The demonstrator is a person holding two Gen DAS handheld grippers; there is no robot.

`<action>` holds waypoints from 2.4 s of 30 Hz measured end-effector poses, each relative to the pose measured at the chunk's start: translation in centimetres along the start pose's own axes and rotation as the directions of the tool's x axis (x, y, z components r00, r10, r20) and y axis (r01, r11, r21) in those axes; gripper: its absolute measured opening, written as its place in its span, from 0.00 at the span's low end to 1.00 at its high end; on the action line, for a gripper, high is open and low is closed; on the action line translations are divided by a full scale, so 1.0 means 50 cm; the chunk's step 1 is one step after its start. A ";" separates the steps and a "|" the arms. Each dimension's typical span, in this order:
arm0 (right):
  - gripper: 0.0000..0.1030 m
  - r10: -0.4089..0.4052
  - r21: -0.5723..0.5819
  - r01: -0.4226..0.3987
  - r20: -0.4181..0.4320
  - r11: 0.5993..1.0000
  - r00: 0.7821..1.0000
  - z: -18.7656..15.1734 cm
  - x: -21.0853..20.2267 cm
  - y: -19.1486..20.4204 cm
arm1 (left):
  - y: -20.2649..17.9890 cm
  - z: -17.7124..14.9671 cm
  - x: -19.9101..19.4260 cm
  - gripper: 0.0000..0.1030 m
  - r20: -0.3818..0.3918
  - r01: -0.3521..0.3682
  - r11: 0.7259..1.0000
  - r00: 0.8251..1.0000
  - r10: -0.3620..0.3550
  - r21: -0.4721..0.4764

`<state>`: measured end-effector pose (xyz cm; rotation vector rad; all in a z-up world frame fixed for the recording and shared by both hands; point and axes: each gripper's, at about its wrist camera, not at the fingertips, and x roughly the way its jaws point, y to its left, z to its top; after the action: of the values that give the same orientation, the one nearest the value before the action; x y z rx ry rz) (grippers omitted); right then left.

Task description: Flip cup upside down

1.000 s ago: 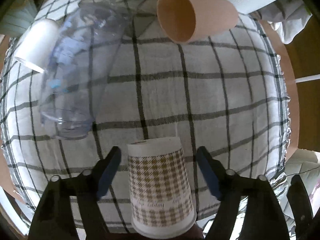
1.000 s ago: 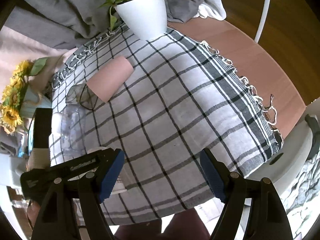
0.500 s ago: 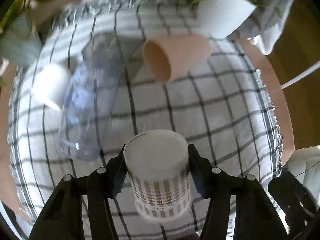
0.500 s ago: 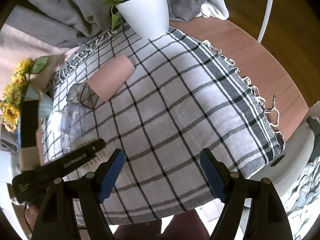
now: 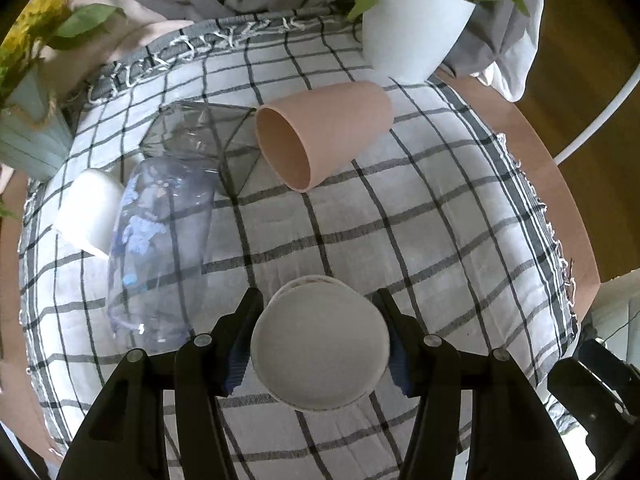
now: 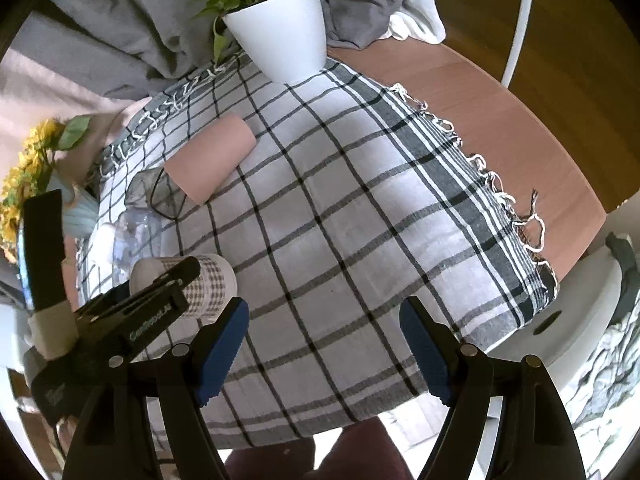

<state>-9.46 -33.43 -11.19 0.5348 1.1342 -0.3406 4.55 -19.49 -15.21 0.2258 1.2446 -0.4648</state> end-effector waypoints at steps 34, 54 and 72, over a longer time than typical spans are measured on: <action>0.90 0.126 -0.334 -0.028 0.274 0.942 0.954 -0.068 -0.189 0.183 | 0.172 -0.200 -0.332 1.00 0.279 -0.248 0.927 0.903 0.326 -0.282; 0.94 0.176 -0.390 -0.047 0.303 0.920 0.937 -0.129 -0.221 0.221 | 0.186 -0.241 -0.400 1.00 0.346 -0.296 0.908 0.853 0.391 -0.297; 0.94 0.180 -0.394 -0.046 0.311 0.918 0.933 -0.131 -0.224 0.227 | 0.193 -0.245 -0.404 1.00 0.349 -0.298 0.906 0.850 0.395 -0.300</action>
<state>-12.98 -20.51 -0.38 0.1835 0.7970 -0.0966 -6.40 -1.54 -0.78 0.1401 0.8153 -0.0351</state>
